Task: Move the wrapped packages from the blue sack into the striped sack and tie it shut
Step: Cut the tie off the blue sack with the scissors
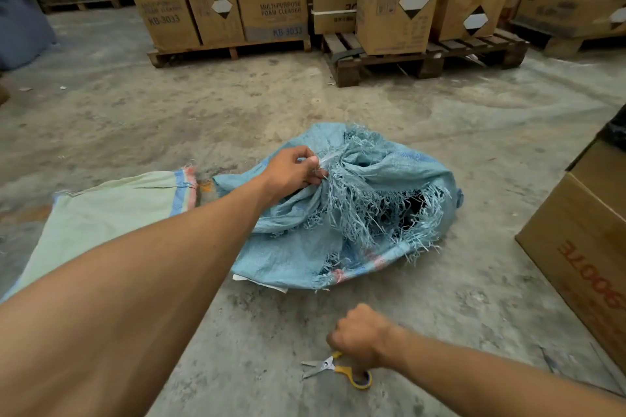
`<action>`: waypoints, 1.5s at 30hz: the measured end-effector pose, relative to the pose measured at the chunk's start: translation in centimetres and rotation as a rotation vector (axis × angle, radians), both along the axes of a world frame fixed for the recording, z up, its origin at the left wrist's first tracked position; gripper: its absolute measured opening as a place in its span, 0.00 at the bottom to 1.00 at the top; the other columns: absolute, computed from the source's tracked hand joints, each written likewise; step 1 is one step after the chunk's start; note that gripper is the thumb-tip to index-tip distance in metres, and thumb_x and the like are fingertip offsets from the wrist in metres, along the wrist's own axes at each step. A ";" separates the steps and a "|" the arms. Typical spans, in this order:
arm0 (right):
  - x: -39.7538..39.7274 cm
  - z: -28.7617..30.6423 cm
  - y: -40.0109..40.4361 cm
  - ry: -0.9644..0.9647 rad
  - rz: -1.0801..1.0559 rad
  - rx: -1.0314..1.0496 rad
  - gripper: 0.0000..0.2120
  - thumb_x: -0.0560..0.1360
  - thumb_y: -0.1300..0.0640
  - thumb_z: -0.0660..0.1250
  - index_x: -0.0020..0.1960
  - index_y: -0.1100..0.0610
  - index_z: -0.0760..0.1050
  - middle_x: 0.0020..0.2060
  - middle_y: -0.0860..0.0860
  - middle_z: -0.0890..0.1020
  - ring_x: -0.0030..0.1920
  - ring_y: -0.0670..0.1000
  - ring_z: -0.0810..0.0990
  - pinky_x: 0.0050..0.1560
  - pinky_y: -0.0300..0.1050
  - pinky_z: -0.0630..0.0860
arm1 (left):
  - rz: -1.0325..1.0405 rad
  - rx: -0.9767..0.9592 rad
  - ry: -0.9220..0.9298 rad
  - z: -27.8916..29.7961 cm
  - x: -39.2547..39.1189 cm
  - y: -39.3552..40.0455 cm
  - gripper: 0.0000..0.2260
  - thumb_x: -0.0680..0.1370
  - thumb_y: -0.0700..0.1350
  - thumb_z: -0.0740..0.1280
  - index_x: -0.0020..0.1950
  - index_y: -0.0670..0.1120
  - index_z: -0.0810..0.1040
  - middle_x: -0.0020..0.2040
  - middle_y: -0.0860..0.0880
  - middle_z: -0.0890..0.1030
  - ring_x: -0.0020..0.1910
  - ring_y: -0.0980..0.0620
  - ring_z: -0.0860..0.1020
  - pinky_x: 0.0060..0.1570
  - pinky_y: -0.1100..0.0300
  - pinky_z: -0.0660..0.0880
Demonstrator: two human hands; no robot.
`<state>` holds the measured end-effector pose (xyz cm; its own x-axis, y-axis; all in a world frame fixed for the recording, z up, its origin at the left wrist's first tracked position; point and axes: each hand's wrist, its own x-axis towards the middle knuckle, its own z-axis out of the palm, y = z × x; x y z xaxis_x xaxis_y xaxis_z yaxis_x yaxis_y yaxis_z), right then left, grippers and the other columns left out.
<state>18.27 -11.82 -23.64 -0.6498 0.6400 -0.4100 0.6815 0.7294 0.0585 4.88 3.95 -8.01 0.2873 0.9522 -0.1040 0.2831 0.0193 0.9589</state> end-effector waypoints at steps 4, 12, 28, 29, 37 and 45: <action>1.5 1.4 3.1 0.404 0.006 0.356 0.06 0.74 0.50 0.63 0.42 0.52 0.71 0.30 0.49 0.80 0.28 0.54 0.78 0.27 0.39 0.69 | 0.001 -0.019 0.003 -0.2 0.0 0.0 0.10 0.84 0.39 0.58 0.43 0.43 0.71 0.46 0.41 0.82 0.39 0.50 0.79 0.40 0.64 0.78; 7.5 10.3 12.9 0.708 -0.517 0.902 0.26 0.69 0.59 0.68 0.65 0.57 0.66 0.56 0.58 0.73 0.54 0.55 0.71 0.54 0.50 0.70 | 0.106 -0.018 -0.128 -0.3 -0.2 0.4 0.10 0.84 0.41 0.59 0.42 0.46 0.70 0.43 0.44 0.83 0.34 0.54 0.78 0.35 0.65 0.75; 8.7 13.5 16.3 0.596 -0.732 0.493 0.08 0.82 0.51 0.60 0.60 0.51 0.72 0.46 0.52 0.82 0.45 0.54 0.77 0.59 0.54 0.69 | 0.073 0.082 -0.068 5.1 -2.3 -4.5 0.09 0.83 0.42 0.61 0.45 0.42 0.75 0.31 0.48 0.80 0.32 0.50 0.78 0.40 0.56 0.81; 8.6 13.7 16.3 0.612 -0.731 0.479 0.09 0.82 0.51 0.60 0.60 0.51 0.73 0.46 0.51 0.82 0.44 0.53 0.77 0.60 0.54 0.69 | 0.015 0.054 -0.041 5.2 -2.3 -5.4 0.09 0.83 0.42 0.61 0.44 0.42 0.75 0.30 0.47 0.79 0.32 0.50 0.77 0.39 0.56 0.80; 8.7 13.7 14.5 0.585 -0.656 0.399 0.05 0.82 0.50 0.61 0.54 0.50 0.74 0.43 0.49 0.83 0.45 0.51 0.80 0.70 0.58 0.64 | -0.275 -0.125 0.088 1.3 -1.4 -10.8 0.10 0.82 0.39 0.63 0.41 0.42 0.76 0.29 0.45 0.76 0.29 0.51 0.74 0.36 0.56 0.78; 8.8 13.3 12.1 0.405 -0.573 0.385 0.03 0.81 0.51 0.61 0.50 0.49 0.71 0.37 0.45 0.76 0.45 0.51 0.76 0.67 0.55 0.64 | -0.196 -0.453 0.170 -12.4 0.2 -18.0 0.12 0.83 0.40 0.61 0.40 0.44 0.74 0.32 0.48 0.79 0.25 0.56 0.75 0.31 0.63 0.77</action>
